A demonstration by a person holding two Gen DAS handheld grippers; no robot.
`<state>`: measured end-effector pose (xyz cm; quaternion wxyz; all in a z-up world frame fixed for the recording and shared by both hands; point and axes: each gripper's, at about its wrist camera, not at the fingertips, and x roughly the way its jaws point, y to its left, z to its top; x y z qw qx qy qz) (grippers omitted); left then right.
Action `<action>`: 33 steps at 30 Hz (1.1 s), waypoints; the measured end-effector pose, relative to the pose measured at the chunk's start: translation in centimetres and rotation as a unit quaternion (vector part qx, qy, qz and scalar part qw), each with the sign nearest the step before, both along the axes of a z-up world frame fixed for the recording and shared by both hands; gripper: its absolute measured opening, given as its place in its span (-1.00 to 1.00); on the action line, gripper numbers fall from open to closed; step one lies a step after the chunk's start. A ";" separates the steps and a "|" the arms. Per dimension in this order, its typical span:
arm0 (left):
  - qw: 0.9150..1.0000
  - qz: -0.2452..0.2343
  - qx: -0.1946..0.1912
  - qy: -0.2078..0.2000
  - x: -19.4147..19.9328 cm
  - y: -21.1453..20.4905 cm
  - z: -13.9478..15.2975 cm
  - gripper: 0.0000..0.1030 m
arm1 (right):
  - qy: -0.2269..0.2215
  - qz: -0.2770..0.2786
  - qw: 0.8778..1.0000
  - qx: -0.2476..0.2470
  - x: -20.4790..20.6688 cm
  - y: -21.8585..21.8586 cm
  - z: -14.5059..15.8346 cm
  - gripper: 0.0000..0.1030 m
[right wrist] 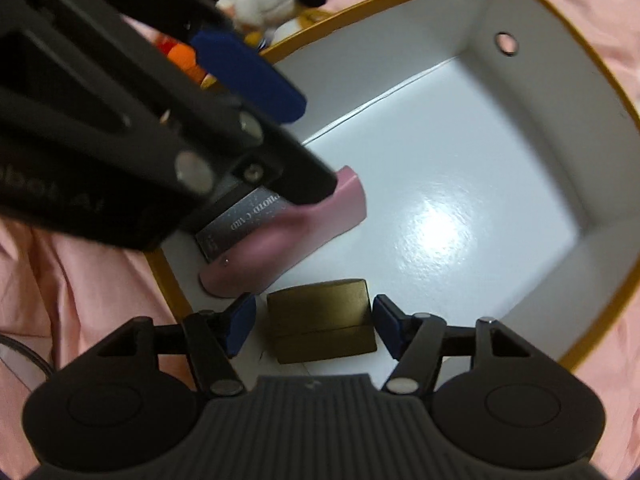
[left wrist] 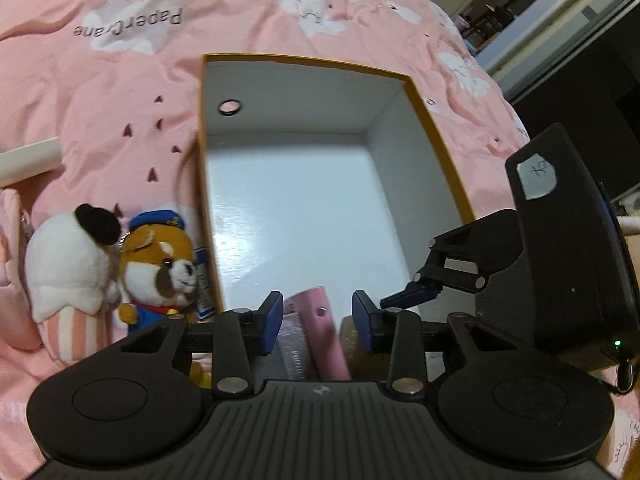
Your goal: Organize objects
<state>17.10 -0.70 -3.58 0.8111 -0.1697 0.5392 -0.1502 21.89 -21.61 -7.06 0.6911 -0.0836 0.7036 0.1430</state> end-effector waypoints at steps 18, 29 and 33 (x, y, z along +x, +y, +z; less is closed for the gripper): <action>0.999 0.017 -0.030 -0.003 0.1 1.7 -0.1 -0.18 | 0.001 0.044 0.999 0.003 1.1 -0.5 1.4 0.18; 0.999 0.018 -0.032 0.001 0.1 1.7 0.0 -0.18 | 0.082 0.064 0.993 -0.054 -0.3 -2.5 -0.2 0.19; 0.999 0.020 -0.032 0.001 0.2 1.8 -0.1 -0.18 | 0.059 0.041 0.997 -0.040 0.3 -3.0 1.0 0.41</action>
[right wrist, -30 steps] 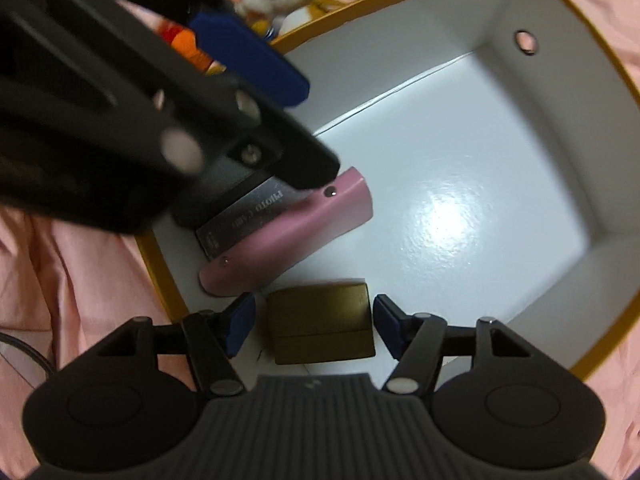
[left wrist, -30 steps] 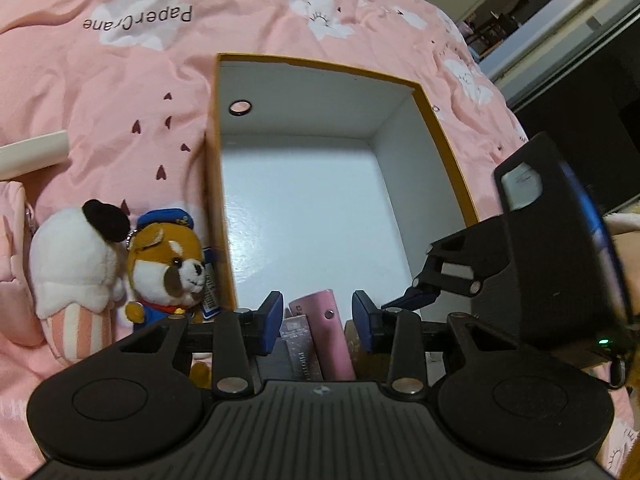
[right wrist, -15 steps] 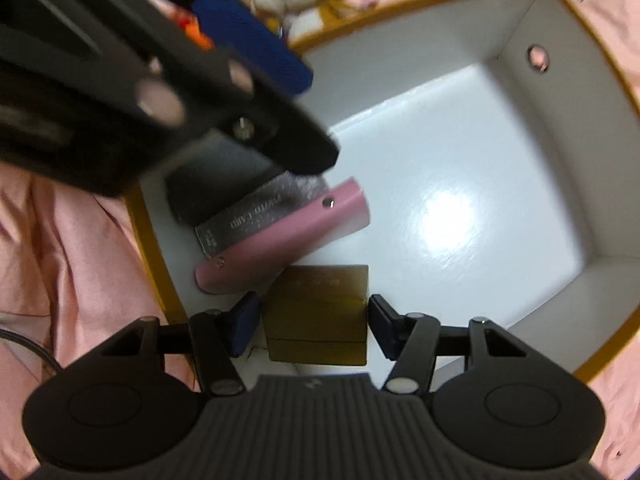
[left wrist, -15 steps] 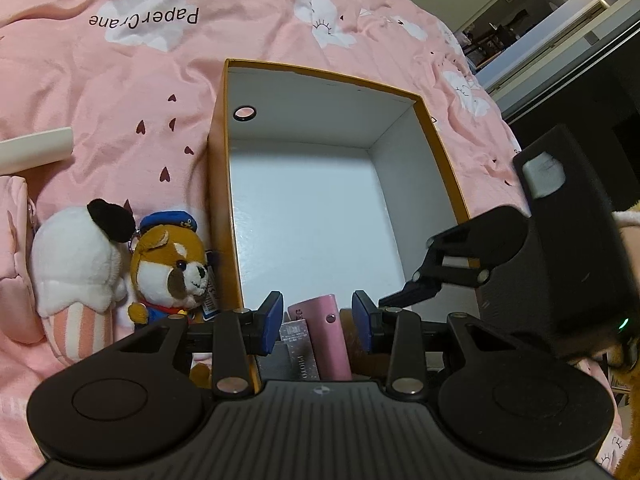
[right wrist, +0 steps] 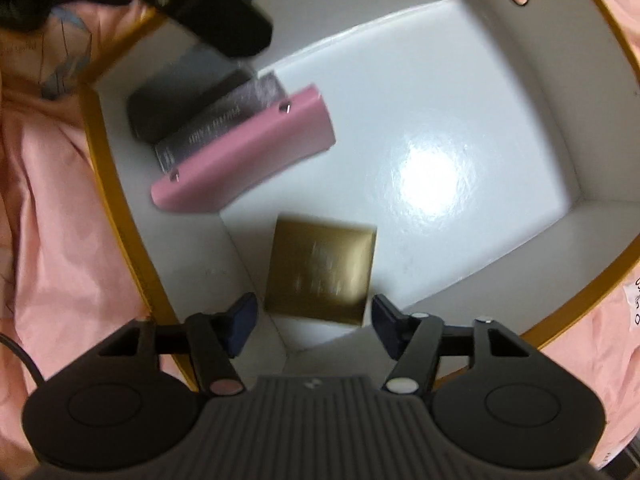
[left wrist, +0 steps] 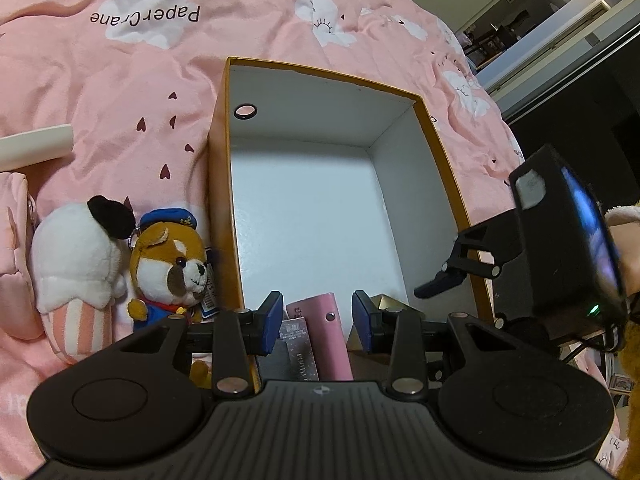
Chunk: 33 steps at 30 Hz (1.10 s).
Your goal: Organize objects
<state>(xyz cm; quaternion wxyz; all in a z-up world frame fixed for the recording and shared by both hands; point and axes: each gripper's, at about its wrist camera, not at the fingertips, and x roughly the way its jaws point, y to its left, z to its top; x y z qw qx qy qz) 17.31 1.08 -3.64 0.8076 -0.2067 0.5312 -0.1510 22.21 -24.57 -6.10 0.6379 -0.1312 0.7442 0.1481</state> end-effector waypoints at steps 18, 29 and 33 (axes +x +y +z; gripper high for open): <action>1.000 0.020 -0.004 -0.006 0.1 1.5 0.5 -0.18 | -0.021 -0.178 0.984 0.014 1.8 -5.1 -1.6 -0.44; 1.000 0.021 0.000 -0.007 -0.1 1.9 0.8 -0.18 | -0.018 0.034 0.999 0.014 0.6 2.1 -1.4 -0.45; 1.000 0.013 0.008 -0.017 -0.8 2.2 1.5 -0.18 | -0.037 0.005 0.999 0.009 0.9 1.0 -0.3 -0.44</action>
